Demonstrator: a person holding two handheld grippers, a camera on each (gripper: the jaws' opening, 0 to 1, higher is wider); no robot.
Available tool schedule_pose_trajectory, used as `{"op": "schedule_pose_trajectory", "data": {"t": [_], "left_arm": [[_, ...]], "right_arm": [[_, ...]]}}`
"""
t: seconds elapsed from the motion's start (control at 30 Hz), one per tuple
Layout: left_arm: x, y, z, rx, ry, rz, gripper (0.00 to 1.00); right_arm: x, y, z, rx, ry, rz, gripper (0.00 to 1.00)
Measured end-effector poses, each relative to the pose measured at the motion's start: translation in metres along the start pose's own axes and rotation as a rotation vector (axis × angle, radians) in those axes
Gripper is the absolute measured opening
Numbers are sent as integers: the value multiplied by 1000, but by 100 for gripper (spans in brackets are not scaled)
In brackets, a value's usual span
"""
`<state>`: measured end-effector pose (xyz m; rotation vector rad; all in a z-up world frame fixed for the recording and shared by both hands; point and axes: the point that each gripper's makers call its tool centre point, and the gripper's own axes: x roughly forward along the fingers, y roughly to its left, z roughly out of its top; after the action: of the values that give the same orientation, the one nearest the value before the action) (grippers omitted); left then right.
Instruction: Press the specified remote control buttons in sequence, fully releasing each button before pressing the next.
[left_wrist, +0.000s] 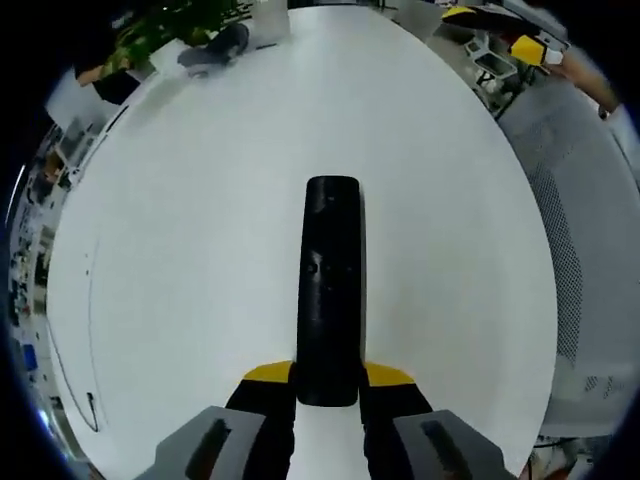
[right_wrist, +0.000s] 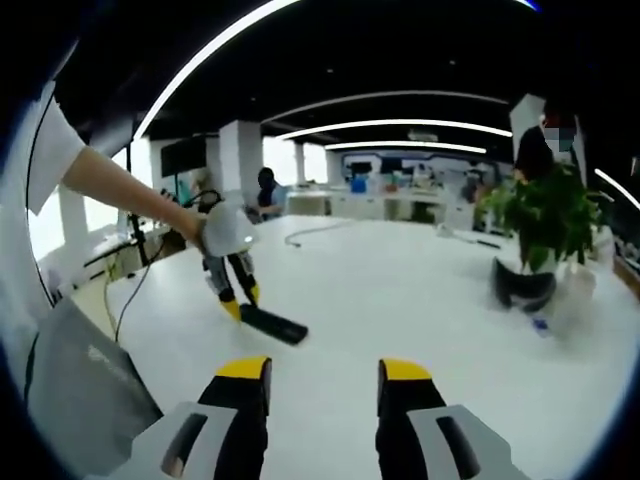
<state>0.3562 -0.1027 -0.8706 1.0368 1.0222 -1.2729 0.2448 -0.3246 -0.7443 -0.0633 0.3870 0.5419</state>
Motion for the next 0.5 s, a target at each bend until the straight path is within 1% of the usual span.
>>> {"op": "schedule_pose_trajectory", "data": {"t": [0.1,0.2,0.5], "left_arm": [[0,-2,0,-8,-8,3,23],[0,-7,0,-38,-9,-3,23],[-1,-28,0,-44,4,-15,23]], "right_arm": [[0,0,0,3,2,3,39],[1,1,-2,0,10,8,38],[0,0,-3,-3,18,0,38]]}}
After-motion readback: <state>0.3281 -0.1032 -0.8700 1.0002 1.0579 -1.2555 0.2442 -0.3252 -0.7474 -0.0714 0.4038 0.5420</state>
